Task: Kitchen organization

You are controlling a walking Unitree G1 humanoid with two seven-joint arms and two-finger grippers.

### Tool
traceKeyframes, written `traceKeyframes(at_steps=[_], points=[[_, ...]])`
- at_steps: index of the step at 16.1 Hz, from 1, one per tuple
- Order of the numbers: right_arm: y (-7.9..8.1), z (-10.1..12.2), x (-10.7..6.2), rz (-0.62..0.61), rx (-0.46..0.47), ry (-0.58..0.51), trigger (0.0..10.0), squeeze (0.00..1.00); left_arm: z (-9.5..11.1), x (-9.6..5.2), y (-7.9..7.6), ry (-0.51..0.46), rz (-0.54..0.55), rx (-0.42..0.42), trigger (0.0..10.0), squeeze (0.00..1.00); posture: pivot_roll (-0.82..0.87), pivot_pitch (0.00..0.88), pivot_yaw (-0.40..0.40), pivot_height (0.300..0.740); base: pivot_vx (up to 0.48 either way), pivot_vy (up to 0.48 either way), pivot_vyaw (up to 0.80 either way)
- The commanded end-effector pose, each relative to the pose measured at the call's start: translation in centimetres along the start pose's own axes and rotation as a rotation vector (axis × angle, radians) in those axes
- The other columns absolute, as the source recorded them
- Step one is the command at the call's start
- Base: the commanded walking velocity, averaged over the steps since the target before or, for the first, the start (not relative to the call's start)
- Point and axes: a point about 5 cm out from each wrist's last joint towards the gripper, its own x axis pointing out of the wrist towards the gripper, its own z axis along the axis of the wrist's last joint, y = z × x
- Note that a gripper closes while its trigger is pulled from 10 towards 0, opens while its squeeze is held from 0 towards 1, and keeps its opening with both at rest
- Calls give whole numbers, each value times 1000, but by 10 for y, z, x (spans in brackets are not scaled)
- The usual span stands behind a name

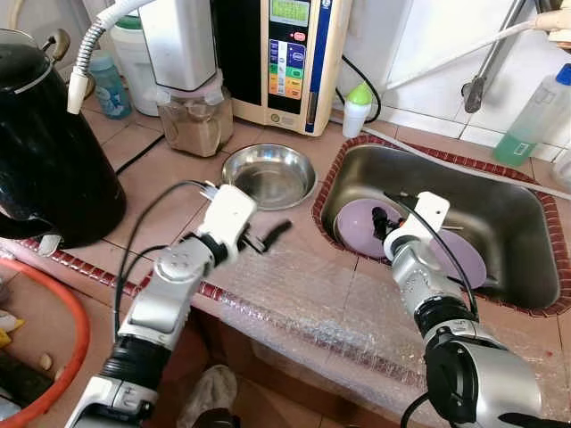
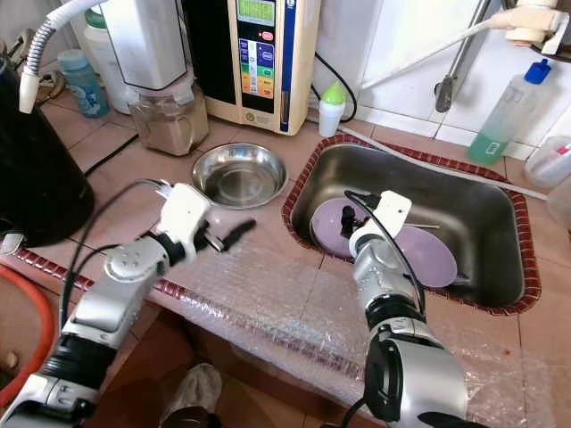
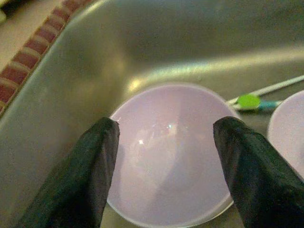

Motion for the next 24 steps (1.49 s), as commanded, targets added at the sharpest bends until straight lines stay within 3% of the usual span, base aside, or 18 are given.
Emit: traceKeyframes(at_steps=[1, 4, 5, 9, 10, 11, 14, 16, 17, 18, 24], points=[[0, 13, 0, 12, -50, -79, 10000, 1000, 3, 2, 10, -12, 77, 6, 10000, 1000, 64, 0, -4, 740, 0, 0, 0], [14, 24, -5, 95, -141, -211, 10000, 1000, 4, 2, 32, -12, 257, -45, 10000, 1000, 59, 0, -4, 740, 0, 0, 0], [21, 26, -10, 141, -190, -268, 10000, 1000, 2, 3, 44, 6, 347, -117, 10000, 1000, 58, 0, -3, 740, 0, 0, 0], [36, 11, -32, 246, -268, -311, 10000, 1000, 13, 17, 66, 11, 472, -263, 10000, 1000, 20, 0, 19, 740, 0, 0, 0], [37, 5, -38, 262, -274, -307, 10000, 812, 13, 21, 69, 30, 482, -280, 10000, 937, 12, 0, 27, 740, 0, 0, 0], [37, 0, -46, 276, -289, -314, 10000, 0, 11, 26, 72, 63, 490, -319, 10000, 24, 1, 0, 34, 740, 0, 0, 0], [38, -4, -59, 284, -282, -306, 10000, 0, 3, 30, 77, 134, 502, -384, 10000, 0, -28, 14, 57, 740, 0, 0, 0], [38, -6, -69, 302, -283, -293, 10000, 0, -9, 35, 70, 209, 438, -484, 10000, 0, -44, 19, 72, 740, 0, 0, 0], [39, -7, -71, 320, -277, -285, 10000, 0, -9, 38, 66, 222, 407, -492, 4510, 0, -43, 18, 74, 740, 0, 0, 0], [41, -8, -71, 336, -276, -276, 10000, 0, -11, 38, 65, 232, 406, -479, 0, 0, -45, 14, 77, 740, 0, 0, 0], [51, -11, -77, 401, -291, -235, 10000, 0, -23, 37, 57, 277, 338, -515, 0, 0, -34, 6, 66, 740, 0, 0, 0]])
